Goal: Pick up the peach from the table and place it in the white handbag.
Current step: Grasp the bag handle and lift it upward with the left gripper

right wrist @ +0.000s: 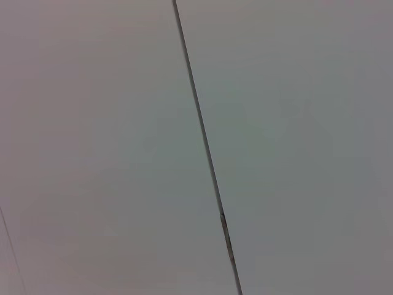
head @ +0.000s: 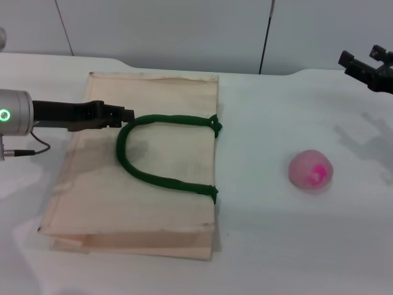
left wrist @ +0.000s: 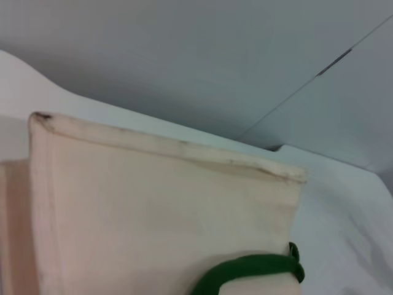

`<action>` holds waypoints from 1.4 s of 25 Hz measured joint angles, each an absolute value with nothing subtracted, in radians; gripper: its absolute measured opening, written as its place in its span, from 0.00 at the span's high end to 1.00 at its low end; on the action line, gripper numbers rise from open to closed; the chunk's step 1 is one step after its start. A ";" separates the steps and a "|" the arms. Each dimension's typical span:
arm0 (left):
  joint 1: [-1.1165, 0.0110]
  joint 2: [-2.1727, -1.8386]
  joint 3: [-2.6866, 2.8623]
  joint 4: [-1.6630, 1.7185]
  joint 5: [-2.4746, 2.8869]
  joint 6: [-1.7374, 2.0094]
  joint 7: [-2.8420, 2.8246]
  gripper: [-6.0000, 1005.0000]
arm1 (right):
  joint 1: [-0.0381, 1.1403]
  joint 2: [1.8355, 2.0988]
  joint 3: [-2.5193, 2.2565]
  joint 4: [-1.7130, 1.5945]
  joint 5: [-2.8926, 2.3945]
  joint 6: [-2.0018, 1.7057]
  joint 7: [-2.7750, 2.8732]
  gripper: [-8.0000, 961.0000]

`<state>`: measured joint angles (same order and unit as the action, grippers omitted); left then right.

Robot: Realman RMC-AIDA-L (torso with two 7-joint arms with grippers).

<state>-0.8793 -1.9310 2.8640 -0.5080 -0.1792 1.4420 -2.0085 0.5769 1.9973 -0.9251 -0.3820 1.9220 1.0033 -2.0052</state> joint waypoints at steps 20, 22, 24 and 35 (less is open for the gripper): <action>-0.921 -1.929 2.864 -0.443 0.008 1.305 -2.117 0.55 | 0.581 1.997 -0.927 -0.382 1.922 1.003 -2.005 0.08; -0.922 -1.929 2.864 -0.442 0.016 1.305 -2.127 0.55 | 0.581 1.997 -0.926 -0.382 1.922 1.003 -2.005 0.08; -0.923 -1.929 2.864 -0.442 0.032 1.308 -2.140 0.55 | 0.581 1.997 -0.926 -0.382 1.922 1.003 -2.005 0.08; -0.942 -1.927 2.864 -0.441 0.093 1.278 -2.178 0.55 | 0.581 1.999 -0.925 -0.382 1.922 1.003 -2.005 0.08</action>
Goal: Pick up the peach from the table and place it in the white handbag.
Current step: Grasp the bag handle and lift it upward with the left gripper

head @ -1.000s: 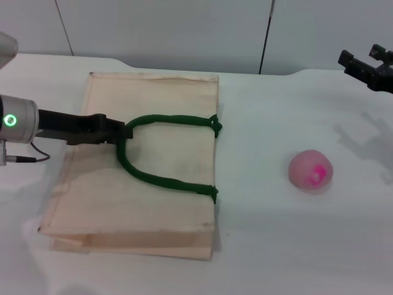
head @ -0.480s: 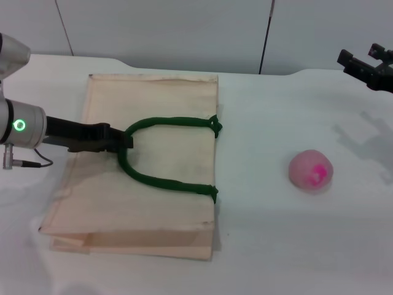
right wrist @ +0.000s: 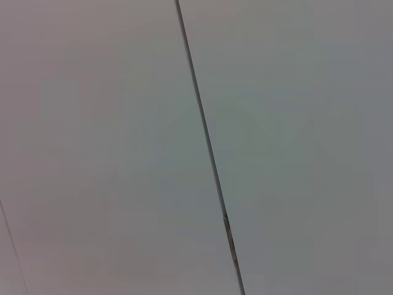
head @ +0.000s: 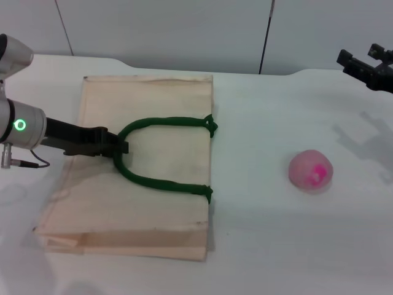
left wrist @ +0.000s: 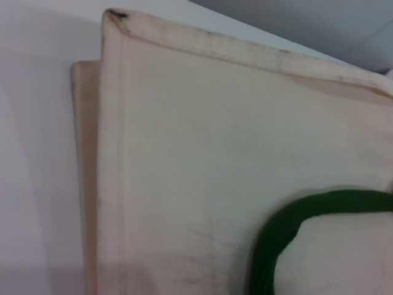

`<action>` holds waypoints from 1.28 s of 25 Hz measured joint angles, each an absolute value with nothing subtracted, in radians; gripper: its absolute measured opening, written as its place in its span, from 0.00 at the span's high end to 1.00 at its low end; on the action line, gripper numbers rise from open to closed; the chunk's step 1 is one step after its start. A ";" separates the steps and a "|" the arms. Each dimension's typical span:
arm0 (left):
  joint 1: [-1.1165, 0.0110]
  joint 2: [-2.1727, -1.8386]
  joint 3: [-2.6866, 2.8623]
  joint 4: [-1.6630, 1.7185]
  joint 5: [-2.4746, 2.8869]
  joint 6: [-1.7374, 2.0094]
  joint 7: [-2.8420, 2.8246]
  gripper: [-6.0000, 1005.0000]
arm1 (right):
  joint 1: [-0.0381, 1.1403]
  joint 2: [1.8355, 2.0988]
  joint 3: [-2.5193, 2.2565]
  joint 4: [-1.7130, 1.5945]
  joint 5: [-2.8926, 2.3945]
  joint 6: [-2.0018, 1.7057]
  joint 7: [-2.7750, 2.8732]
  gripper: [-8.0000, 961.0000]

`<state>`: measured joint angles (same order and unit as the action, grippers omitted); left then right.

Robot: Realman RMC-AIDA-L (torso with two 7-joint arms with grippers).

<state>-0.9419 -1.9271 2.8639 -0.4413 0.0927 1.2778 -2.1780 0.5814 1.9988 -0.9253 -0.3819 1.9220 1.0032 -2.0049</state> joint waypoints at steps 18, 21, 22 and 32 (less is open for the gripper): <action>-0.968 -1.917 2.864 -0.410 0.142 1.205 -2.230 0.56 | 0.584 2.008 -0.931 -0.394 1.922 1.003 -2.005 0.08; -0.973 -1.911 2.864 -0.386 0.163 1.179 -2.243 0.56 | 0.585 2.008 -0.931 -0.394 1.922 1.003 -2.005 0.08; -0.974 -1.910 2.864 -0.383 0.165 1.175 -2.243 0.56 | 0.584 2.008 -0.931 -0.394 1.922 1.003 -2.005 0.08; -0.986 -1.908 2.864 -0.379 0.171 1.158 -2.254 0.56 | 0.584 2.008 -0.932 -0.394 1.922 1.003 -2.005 0.08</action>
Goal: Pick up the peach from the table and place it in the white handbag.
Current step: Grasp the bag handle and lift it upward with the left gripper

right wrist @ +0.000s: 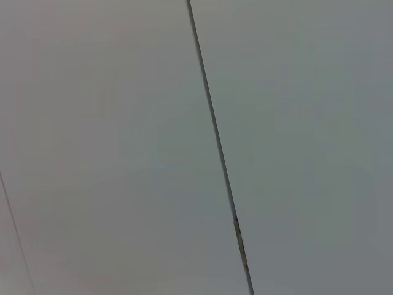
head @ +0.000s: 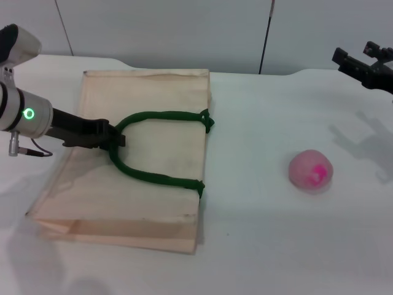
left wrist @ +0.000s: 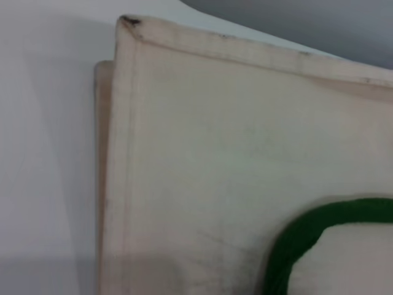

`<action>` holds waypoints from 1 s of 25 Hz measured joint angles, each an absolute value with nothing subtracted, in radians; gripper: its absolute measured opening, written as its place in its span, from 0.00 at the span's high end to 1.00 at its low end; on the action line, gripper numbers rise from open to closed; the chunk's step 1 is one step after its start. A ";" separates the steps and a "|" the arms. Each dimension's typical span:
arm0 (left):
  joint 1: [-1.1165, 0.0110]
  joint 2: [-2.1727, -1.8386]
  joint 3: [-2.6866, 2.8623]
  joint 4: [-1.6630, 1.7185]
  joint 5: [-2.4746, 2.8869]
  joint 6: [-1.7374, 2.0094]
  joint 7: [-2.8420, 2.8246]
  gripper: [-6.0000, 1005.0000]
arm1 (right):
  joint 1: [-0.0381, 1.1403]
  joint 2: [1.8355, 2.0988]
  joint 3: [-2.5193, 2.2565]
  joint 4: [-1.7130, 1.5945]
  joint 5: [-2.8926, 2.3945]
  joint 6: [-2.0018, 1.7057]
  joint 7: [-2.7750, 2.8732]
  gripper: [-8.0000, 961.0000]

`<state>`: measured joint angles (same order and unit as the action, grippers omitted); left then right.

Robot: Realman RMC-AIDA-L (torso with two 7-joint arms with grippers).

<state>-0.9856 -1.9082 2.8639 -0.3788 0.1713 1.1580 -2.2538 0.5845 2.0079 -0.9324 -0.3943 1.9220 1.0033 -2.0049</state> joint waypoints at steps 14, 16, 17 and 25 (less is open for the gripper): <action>-0.995 -1.910 2.864 -0.371 0.172 1.135 -2.267 0.71 | 0.586 2.010 -0.933 -0.394 1.923 1.004 -2.005 0.08; -0.995 -1.910 2.864 -0.366 0.172 1.133 -2.267 0.73 | 0.586 2.010 -0.933 -0.394 1.923 1.004 -2.005 0.08; -0.995 -1.910 2.864 -0.364 0.172 1.132 -2.267 0.74 | 0.586 2.010 -0.933 -0.394 1.924 1.005 -2.005 0.08; -0.996 -1.910 2.864 -0.363 0.172 1.119 -2.267 0.86 | 0.586 2.010 -0.934 -0.394 1.924 1.005 -2.005 0.08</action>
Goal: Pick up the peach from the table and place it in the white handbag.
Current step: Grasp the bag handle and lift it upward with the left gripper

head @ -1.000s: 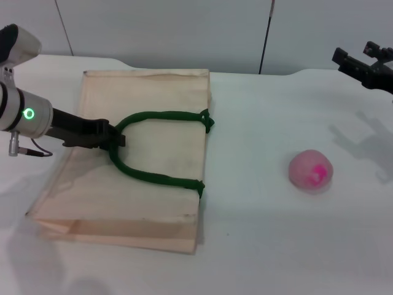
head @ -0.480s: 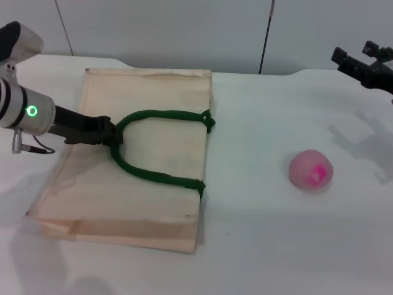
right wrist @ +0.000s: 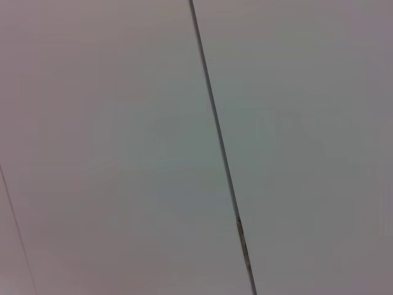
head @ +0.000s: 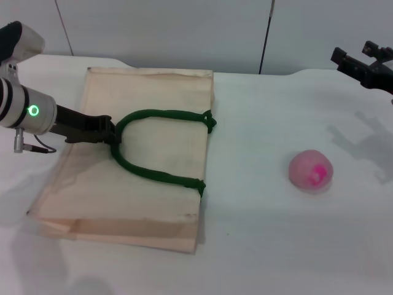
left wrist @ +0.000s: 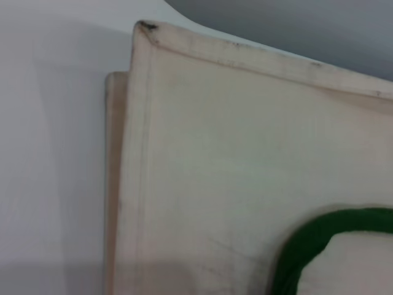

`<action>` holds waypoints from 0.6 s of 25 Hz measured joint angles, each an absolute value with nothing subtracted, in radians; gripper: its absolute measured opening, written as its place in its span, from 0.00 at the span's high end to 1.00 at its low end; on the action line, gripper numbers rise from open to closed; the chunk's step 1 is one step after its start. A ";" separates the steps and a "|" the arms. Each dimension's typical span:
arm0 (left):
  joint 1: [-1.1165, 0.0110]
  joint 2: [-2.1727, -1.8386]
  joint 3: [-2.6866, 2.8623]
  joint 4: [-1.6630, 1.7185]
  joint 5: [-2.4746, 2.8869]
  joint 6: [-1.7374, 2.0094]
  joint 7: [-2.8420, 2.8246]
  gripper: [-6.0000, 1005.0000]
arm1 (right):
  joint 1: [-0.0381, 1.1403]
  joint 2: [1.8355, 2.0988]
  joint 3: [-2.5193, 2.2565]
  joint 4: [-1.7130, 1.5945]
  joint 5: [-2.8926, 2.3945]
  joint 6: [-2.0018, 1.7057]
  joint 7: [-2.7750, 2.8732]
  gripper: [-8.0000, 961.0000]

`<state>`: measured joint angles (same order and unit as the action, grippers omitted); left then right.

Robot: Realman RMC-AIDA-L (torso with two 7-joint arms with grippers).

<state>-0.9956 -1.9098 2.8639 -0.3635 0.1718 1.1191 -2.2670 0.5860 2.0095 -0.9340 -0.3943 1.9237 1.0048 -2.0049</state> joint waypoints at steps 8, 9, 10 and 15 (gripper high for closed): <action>-0.997 -1.917 2.863 -0.364 0.138 1.106 -2.228 0.88 | 0.583 2.010 -0.933 -0.394 1.924 1.005 -2.005 0.08; -0.997 -1.917 2.863 -0.363 0.123 1.109 -2.219 0.88 | 0.581 2.010 -0.932 -0.394 1.924 1.005 -2.005 0.08; -0.997 -1.917 2.862 -0.364 0.098 1.115 -2.203 0.88 | 0.579 2.010 -0.930 -0.394 1.924 1.005 -2.005 0.08; -0.987 -1.915 2.862 -0.375 -0.057 1.211 -2.097 0.88 | 0.571 2.003 -0.927 -0.391 1.923 1.033 -1.985 0.08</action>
